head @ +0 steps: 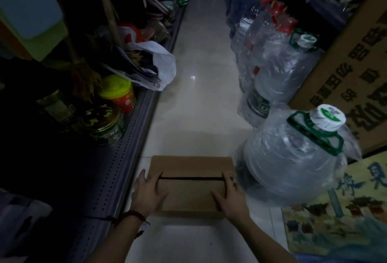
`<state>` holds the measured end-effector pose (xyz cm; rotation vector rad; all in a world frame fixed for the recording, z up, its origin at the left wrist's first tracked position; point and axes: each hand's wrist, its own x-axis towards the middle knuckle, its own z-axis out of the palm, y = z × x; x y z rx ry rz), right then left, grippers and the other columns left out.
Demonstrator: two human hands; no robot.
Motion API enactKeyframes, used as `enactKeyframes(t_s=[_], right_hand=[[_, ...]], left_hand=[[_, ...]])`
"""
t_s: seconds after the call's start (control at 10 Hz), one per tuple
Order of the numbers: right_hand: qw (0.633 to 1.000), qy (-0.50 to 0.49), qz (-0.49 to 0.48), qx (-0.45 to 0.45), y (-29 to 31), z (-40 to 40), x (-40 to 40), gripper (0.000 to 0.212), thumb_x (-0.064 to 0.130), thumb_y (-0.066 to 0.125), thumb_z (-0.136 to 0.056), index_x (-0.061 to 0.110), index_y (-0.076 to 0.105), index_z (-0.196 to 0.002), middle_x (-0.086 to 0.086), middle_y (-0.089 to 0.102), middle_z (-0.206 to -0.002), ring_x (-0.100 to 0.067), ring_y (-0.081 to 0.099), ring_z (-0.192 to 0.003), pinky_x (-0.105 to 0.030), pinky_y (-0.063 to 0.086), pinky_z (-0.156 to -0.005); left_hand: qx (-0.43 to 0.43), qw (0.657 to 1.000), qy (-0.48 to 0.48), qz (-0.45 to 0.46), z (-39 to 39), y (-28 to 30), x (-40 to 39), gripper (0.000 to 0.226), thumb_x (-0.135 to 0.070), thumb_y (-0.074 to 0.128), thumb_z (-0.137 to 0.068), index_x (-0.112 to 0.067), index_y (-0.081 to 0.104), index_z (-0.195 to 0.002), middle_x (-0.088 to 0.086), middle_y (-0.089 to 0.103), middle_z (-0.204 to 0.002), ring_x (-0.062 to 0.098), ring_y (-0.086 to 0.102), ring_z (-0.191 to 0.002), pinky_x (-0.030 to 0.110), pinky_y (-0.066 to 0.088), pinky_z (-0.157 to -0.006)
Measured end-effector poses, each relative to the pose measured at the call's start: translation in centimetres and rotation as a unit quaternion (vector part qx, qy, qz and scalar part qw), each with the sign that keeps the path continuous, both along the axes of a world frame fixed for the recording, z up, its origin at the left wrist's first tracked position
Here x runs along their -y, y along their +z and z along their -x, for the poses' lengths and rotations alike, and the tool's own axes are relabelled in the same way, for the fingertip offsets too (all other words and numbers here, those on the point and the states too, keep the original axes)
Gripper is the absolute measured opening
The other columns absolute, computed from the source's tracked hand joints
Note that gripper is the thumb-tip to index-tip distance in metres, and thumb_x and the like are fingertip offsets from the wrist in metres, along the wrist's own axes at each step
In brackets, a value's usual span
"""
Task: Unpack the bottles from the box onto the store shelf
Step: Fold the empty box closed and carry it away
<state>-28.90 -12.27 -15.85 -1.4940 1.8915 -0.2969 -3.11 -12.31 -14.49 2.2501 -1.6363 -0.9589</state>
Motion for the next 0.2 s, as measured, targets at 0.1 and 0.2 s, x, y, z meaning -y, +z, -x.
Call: enactKeyframes(t_s=[0.1,0.2], right_hand=[[0.999,0.012,-0.017,-0.032,4.2,0.6,0.8,0.076,0.055,0.052,-0.088,0.033,0.014,-0.15,-0.014,0.037,-0.144,-0.037,0.046,-0.124,-0.044,0.044,-0.101],[0.999,0.017,0.016,-0.025,10.5,1.3,1.4,0.07,0.051,0.05,-0.092,0.021,0.023,-0.149,-0.013,0.045,-0.142,-0.035,0.048,-0.126,-0.039,0.043,-0.1]], left_hand=[[0.029,1.0,-0.001,-0.004,0.1,4.2,1.1,0.065,-0.043,0.063,-0.085,-0.026,0.038,-0.142,0.014,0.011,-0.158,0.035,0.02,-0.143,0.042,0.031,-0.114],[-0.009,1.0,-0.015,0.012,0.5,9.5,1.6,0.053,-0.035,0.06,-0.089,-0.015,0.047,-0.136,0.016,0.042,-0.142,0.03,0.046,-0.125,0.036,0.043,-0.102]])
